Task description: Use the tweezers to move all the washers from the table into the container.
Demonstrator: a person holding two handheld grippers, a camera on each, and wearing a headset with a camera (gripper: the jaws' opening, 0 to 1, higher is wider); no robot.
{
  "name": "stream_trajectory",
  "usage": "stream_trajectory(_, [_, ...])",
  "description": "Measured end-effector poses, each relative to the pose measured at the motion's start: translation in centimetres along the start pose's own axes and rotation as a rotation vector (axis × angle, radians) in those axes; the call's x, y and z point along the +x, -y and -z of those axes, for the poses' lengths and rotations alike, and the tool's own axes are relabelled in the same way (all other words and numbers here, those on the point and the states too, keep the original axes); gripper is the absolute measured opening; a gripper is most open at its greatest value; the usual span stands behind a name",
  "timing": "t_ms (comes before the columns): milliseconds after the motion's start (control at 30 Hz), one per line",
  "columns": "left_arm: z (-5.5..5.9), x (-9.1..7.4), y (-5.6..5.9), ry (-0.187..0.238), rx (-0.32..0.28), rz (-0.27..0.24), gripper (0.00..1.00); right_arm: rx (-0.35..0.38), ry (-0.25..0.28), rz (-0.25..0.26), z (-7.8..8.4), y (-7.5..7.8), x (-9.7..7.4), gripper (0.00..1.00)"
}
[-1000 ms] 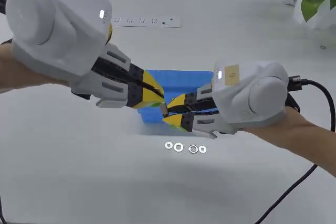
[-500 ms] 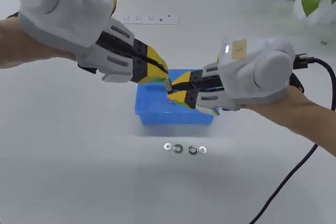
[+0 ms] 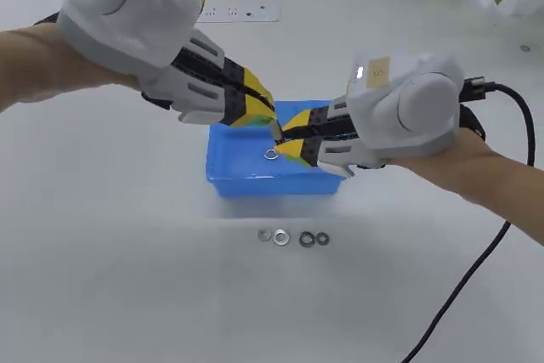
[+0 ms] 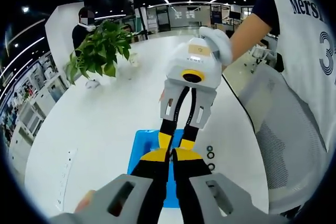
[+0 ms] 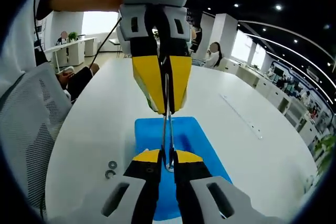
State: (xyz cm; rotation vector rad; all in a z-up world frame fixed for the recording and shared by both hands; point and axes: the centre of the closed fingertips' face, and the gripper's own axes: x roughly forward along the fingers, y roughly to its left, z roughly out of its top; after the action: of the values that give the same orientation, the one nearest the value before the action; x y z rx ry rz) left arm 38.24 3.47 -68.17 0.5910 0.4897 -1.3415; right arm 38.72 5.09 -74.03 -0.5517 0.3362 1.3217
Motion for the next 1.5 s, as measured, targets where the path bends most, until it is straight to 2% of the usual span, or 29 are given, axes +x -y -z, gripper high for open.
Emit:
stream_trajectory(100, [0.9,0.7,-0.6,0.001,-0.023,0.004,0.06,0.010,-0.010,-0.006,0.7,0.2,0.4,0.10])
stream_trajectory(167, [0.9,0.9,-0.8,0.026,-0.058,-0.010,0.06,0.019,-0.010,-0.006,0.9,0.4,0.6,0.10])
stream_trajectory(333, [1.8,1.5,-0.9,0.007,-0.067,-0.010,0.06,0.026,-0.028,-0.023,2.2,0.8,1.8,0.10])
stream_trajectory(500, [2.3,2.1,-1.0,-0.001,-0.094,0.001,0.06,0.023,-0.046,-0.037,2.7,0.6,2.2,0.10])
stream_trajectory(533, [2.5,2.3,-1.2,-0.002,-0.089,-0.010,0.06,0.023,-0.047,-0.039,2.7,0.6,2.2,0.10])
stream_trajectory(900, [2.7,3.0,-1.2,0.009,-0.118,0.005,0.06,0.042,-0.059,-0.048,3.6,0.7,2.3,0.10])
stream_trajectory(1000, [2.4,3.0,-1.4,0.023,-0.136,0.001,0.06,0.052,-0.055,-0.048,3.5,0.8,2.2,0.10])
stream_trajectory(1067, [2.2,3.1,-1.4,0.028,-0.122,-0.004,0.06,0.055,-0.056,-0.045,3.5,0.8,2.2,0.10])
stream_trajectory(1200, [2.1,3.2,-1.1,0.034,-0.156,0.011,0.06,0.052,-0.056,-0.042,3.5,0.7,2.1,0.11])
stream_trajectory(1300, [2.0,3.2,-0.9,0.028,-0.146,0.009,0.06,0.022,-0.064,-0.031,3.4,0.6,1.9,0.11])
stream_trajectory(1500, [1.4,2.5,-0.7,0.034,-0.140,-0.002,0.06,0.027,-0.054,-0.021,2.8,0.5,1.4,0.11])
